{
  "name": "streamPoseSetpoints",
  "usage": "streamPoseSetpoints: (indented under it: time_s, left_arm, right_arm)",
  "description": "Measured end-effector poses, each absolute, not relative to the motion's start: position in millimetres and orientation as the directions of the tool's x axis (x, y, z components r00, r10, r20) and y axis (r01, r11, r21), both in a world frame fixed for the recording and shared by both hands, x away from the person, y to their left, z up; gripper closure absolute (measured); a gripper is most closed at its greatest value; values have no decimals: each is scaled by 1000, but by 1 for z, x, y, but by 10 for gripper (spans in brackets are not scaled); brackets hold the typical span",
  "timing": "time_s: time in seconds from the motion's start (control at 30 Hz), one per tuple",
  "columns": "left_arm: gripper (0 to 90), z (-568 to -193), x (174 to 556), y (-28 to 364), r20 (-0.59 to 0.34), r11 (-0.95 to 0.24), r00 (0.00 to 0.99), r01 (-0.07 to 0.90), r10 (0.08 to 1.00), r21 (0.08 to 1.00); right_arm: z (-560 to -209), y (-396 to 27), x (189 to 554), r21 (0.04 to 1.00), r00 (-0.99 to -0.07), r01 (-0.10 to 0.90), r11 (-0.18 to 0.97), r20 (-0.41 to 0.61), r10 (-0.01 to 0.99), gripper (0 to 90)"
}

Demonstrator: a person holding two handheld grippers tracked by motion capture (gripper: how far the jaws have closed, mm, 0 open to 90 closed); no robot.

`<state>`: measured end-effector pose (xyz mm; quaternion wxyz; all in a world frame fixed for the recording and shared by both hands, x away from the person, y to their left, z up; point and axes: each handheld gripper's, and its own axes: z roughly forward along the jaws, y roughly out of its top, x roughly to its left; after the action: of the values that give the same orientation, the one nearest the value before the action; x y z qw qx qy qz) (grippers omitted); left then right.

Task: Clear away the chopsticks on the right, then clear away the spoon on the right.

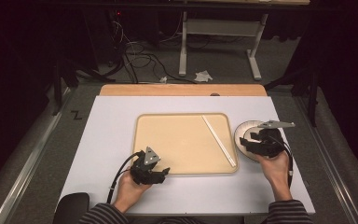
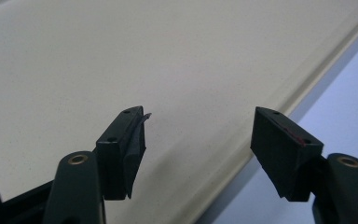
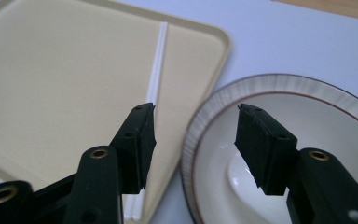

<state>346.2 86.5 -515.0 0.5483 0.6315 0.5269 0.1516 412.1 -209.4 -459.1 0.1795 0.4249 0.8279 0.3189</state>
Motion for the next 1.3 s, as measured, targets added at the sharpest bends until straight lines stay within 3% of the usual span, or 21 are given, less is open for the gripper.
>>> streamPoseSetpoints:
  time_s: [0.13,0.37,0.67,0.87,1.3]
  left_arm:
    - [355,-514,346,87,-385,155,402,499,831,853]
    - [354,-515,345,87,-381,148,405,500,831,853]
    - [354,-515,342,89,-379,154,396,493,836,856]
    - [354,-515,341,89,-378,156,389,494,840,855]
    - [354,-512,343,92,-370,161,384,477,846,864]
  right_arm:
    - [-448,-219,410,711,-563,589,385,19,826,499]
    - [-428,-251,413,733,-520,584,349,7,854,503]
    - [-427,-286,420,698,-427,655,288,28,904,521]
    - [-422,-308,421,676,-407,674,297,5,913,585]
    - [-427,-320,418,628,-404,702,336,-37,914,572]
